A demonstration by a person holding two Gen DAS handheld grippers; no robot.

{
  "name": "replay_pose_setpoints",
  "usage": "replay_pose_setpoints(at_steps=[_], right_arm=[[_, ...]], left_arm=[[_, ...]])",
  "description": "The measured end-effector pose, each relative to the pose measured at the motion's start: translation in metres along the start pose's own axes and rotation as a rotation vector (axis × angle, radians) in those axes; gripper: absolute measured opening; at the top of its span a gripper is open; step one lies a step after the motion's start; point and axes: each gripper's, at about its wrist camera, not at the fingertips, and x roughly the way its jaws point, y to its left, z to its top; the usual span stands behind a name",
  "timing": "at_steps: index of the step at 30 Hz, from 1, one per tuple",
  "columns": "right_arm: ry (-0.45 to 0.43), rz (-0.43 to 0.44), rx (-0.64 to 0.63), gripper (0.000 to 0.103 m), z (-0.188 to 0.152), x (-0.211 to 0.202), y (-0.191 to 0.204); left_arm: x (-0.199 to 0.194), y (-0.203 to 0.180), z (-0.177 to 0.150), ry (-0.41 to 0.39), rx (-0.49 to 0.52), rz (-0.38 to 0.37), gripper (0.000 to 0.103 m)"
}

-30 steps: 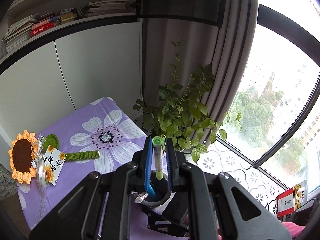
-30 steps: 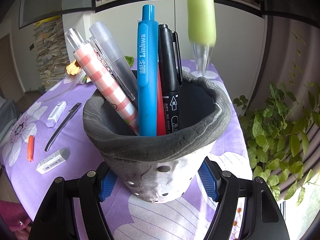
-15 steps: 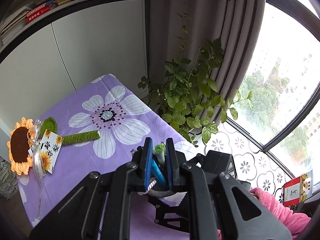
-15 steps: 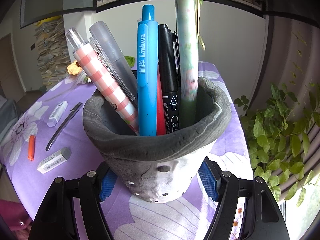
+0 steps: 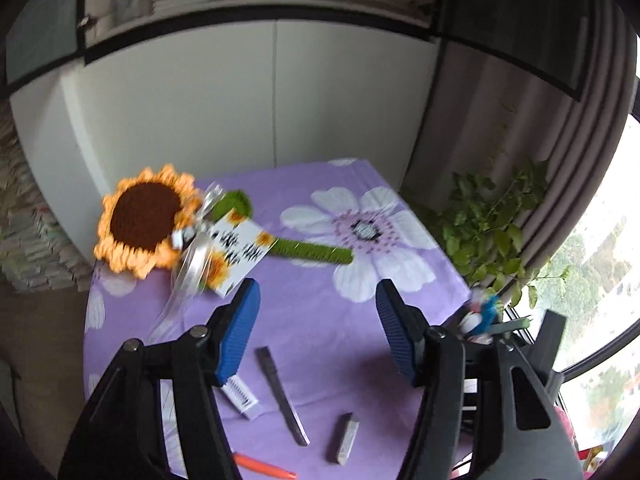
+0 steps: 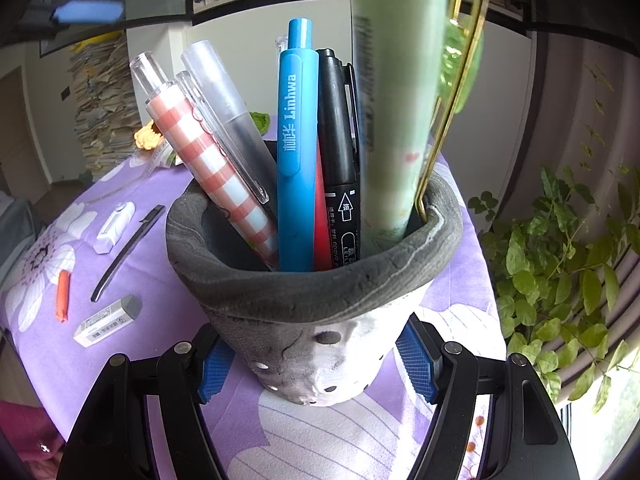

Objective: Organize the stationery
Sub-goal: 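Grasp the silver metal pen with the left gripper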

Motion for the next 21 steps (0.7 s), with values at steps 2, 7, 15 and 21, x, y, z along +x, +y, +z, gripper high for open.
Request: replay_pose_setpoints(at_steps=[2, 7, 15, 21], right_arm=[[0.001, 0.000, 0.000, 0.073, 0.000, 0.000, 0.000], [0.002, -0.002, -0.001, 0.073, 0.000, 0.000, 0.000], [0.001, -0.007, 0.001, 0.073, -0.001, 0.000, -0.001], [0.000, -0.004, 0.003, 0.073, -0.001, 0.000, -0.001]], left_arm=[[0.024, 0.019, -0.015, 0.088, -0.053, 0.037, 0.057], [0.075, 0.036, -0.040, 0.242, -0.118, 0.064, 0.057], [0.122, 0.044, -0.051, 0.402, -0.189, 0.103, 0.031], [0.129, 0.039, -0.047, 0.398, -0.178, 0.132, 0.031]])
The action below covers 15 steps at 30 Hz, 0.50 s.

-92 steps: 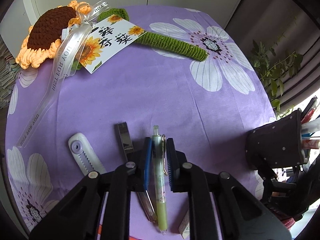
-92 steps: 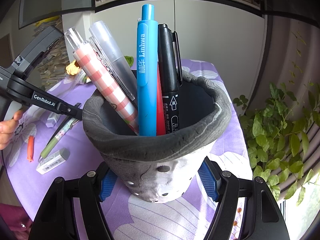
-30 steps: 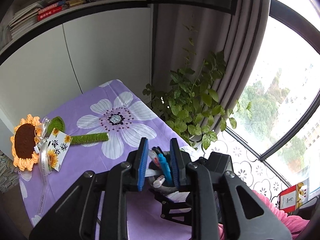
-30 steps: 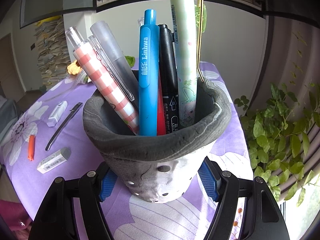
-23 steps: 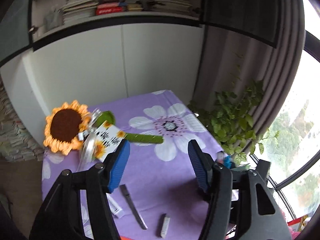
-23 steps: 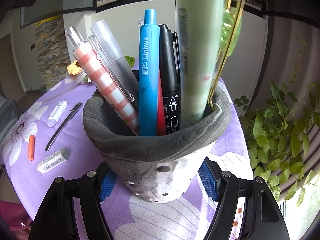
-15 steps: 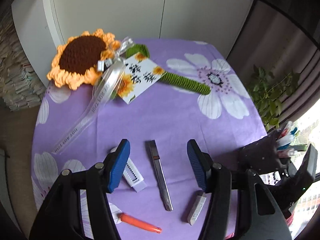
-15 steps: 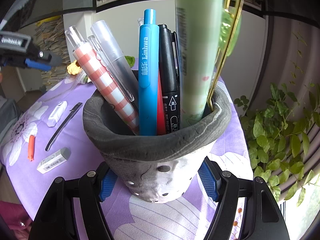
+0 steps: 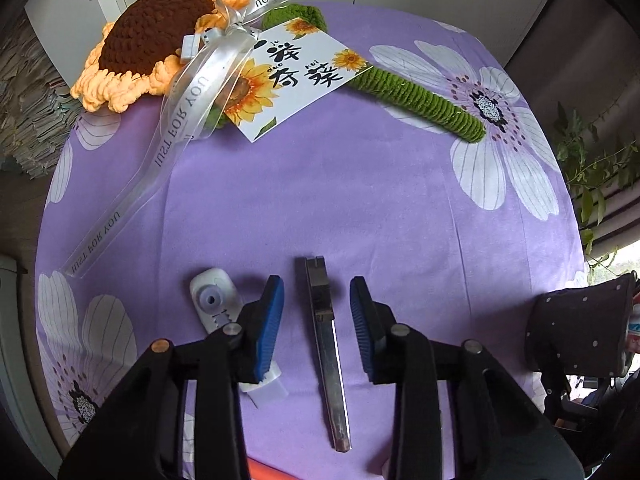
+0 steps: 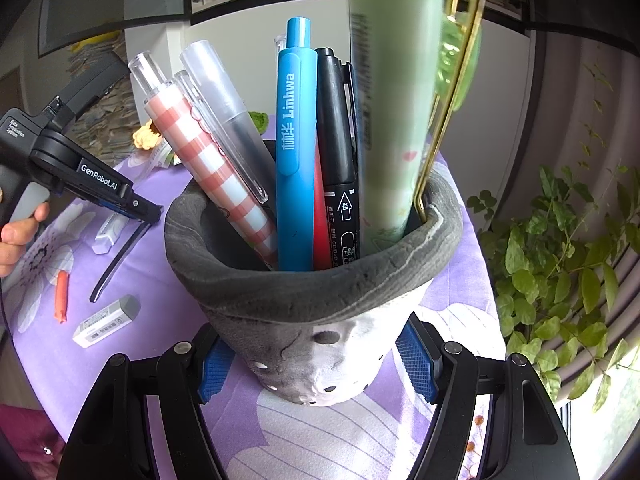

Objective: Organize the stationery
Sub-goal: 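Grasp the silver metal pen with the left gripper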

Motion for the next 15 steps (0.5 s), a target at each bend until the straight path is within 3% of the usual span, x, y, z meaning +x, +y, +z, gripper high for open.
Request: replay_pose_setpoints(at_steps=[1, 5, 11, 15], right_arm=[[0.000, -0.001, 0.000, 0.073, 0.000, 0.000, 0.000], [0.000, -0.001, 0.000, 0.073, 0.000, 0.000, 0.000], [0.000, -0.001, 0.000, 0.073, 0.000, 0.000, 0.000], [0.000, -0.002, 0.000, 0.073, 0.000, 0.000, 0.000]], left_arm=[[0.002, -0.002, 0.001, 0.003, 0.003, 0.002, 0.030], [0.007, -0.008, 0.002, -0.005, 0.021, 0.033, 0.009], [0.003, -0.009, -0.003, -0.046, 0.029, 0.026, 0.009], [-0.022, -0.009, -0.009, -0.107, 0.043, -0.002, 0.009]])
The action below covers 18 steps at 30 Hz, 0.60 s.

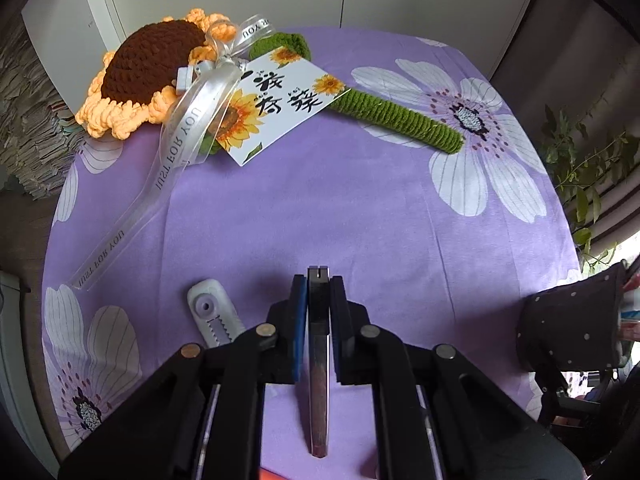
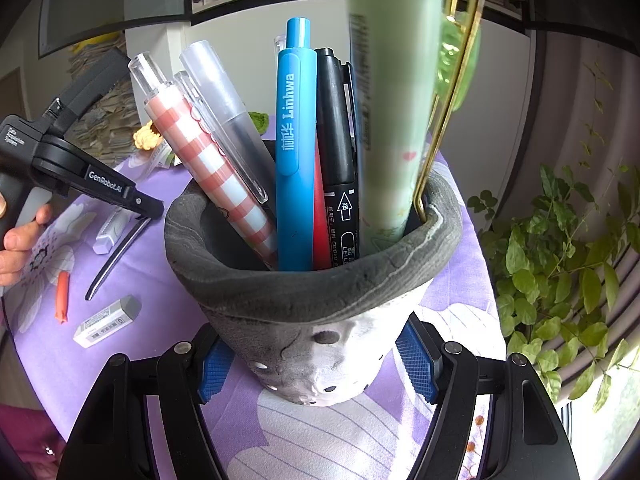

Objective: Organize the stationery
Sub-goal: 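Grasp the silver metal pen with the left gripper, then lift the silver pen with the left gripper and insert it into the cup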

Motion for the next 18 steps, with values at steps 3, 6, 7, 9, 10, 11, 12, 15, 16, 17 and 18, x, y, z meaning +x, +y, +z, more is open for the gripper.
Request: replay_pose_setpoints(at_steps=[3, 6, 7, 9, 10, 11, 12, 15, 16, 17, 18], right_arm=[[0.000, 0.000, 0.000, 0.073, 0.000, 0.000, 0.000], [0.000, 0.000, 0.000, 0.073, 0.000, 0.000, 0.000], [0.000, 0.000, 0.000, 0.073, 0.000, 0.000, 0.000], [0.000, 0.000, 0.000, 0.073, 0.000, 0.000, 0.000], [0.000, 0.000, 0.000, 0.073, 0.000, 0.000, 0.000], [0.000, 0.000, 0.000, 0.073, 0.000, 0.000, 0.000], [0.000, 0.000, 0.000, 0.073, 0.000, 0.000, 0.000], [0.000, 0.001, 0.000, 0.073, 0.000, 0.000, 0.000], [0.000, 0.001, 0.000, 0.073, 0.000, 0.000, 0.000], [0.000, 0.001, 0.000, 0.073, 0.000, 0.000, 0.000], [0.000, 0.001, 0.000, 0.073, 0.000, 0.000, 0.000]], left_arm=[[-0.026, -0.005, -0.003, -0.056, 0.020, -0.033, 0.009], [-0.055, -0.014, -0.010, -0.115, 0.048, -0.077, 0.009], [-0.066, -0.017, -0.012, -0.133, 0.059, -0.096, 0.009], [-0.081, -0.029, -0.013, -0.170, 0.082, -0.130, 0.009], [-0.090, -0.033, -0.014, -0.191, 0.093, -0.143, 0.009], [-0.100, -0.037, -0.016, -0.213, 0.104, -0.157, 0.009], [-0.108, -0.042, -0.016, -0.234, 0.115, -0.174, 0.009], [-0.141, -0.053, -0.018, -0.292, 0.146, -0.237, 0.009], [-0.153, -0.057, -0.017, -0.317, 0.159, -0.260, 0.009], [-0.164, -0.060, -0.015, -0.346, 0.170, -0.279, 0.009], [-0.177, -0.065, -0.015, -0.377, 0.185, -0.296, 0.009]])
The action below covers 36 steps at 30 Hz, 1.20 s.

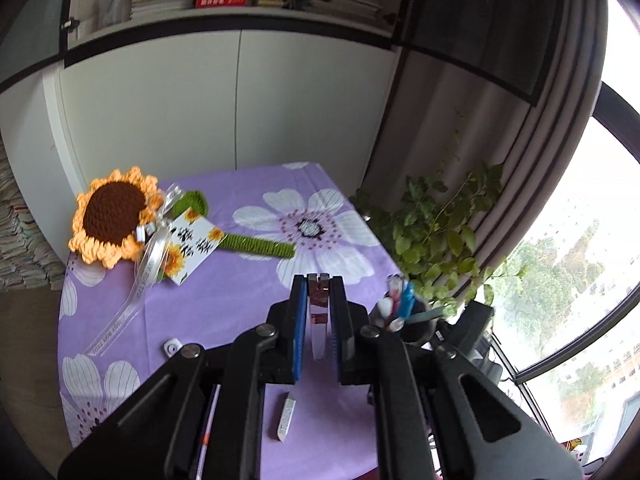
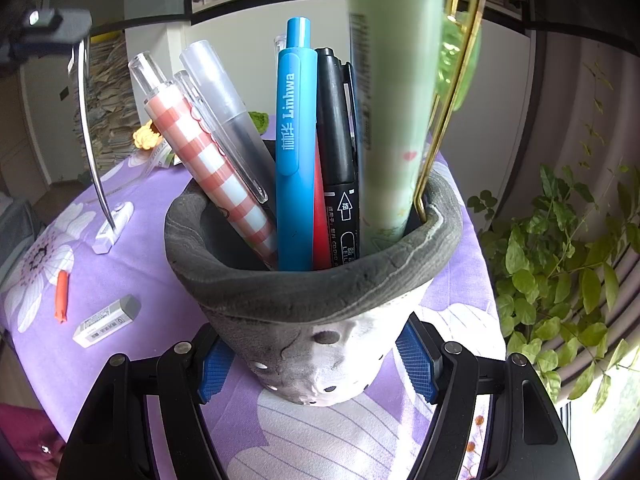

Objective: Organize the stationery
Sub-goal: 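Lift the silver pen with the left gripper and insert it into the cup, then open the left gripper to release the silver pen in the cup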

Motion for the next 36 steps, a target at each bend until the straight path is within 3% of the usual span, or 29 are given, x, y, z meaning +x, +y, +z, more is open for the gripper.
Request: replay_pose_setpoints(at_steps=[5, 9, 16, 25, 36], right_arm=[[0.000, 0.000, 0.000, 0.073, 0.000, 0.000, 0.000], [0.001, 0.000, 0.000, 0.073, 0.000, 0.000, 0.000], [0.000, 0.000, 0.000, 0.073, 0.000, 0.000, 0.000], [0.000, 0.000, 0.000, 0.073, 0.000, 0.000, 0.001], [-0.001, 0.002, 0.002, 0.073, 0.000, 0.001, 0.002]], left_arm=[[-0.031, -0.033, 0.024, -0.114, 0.071, -0.069, 0.009], [-0.025, -0.058, 0.032, -0.124, 0.122, -0.098, 0.009], [0.022, -0.087, 0.033, -0.034, 0.190, -0.122, 0.009], [0.082, -0.092, 0.015, 0.129, 0.218, -0.084, 0.009], [0.095, -0.083, -0.001, 0.226, 0.226, -0.087, 0.010]])
